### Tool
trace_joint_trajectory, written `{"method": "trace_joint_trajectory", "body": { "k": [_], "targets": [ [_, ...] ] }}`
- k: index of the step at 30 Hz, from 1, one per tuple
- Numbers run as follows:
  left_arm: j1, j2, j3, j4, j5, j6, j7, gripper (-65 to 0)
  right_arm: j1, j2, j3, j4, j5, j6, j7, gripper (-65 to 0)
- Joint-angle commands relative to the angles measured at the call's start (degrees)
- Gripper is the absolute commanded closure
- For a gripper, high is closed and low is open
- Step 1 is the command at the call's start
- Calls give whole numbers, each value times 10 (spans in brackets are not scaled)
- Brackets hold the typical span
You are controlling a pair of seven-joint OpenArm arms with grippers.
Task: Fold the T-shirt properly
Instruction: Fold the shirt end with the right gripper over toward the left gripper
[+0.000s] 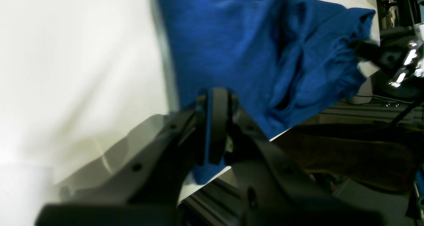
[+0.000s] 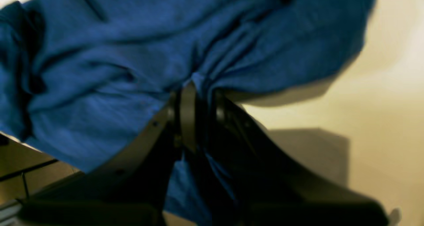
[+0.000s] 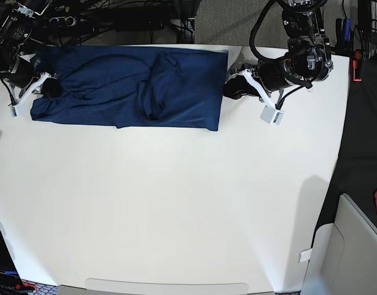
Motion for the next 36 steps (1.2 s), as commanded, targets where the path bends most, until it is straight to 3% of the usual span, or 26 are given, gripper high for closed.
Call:
{"method": "trace_joint_trajectory", "body": {
  "k": [1,9,15,26,36],
  "targets": [
    [-4,-2,-3,9,-15,0,-2,0,10,20,14,10,16,1,10,-23],
    [-1,-3,-3,9,-15,0,-2,0,59,40,76,10,17,1,10,-23],
    [-3,-3,-3,9,-15,0,-2,0,61,36,71,12,129,1,10,-23],
    [-5,-3,-3,8,-15,0,-2,0,3,-75,-120,128,159,1,10,-23],
    [-2,-3,-3,8,-14,0,-2,0,-31,-157,-188,186,171,1,10,-23]
  ]
}}
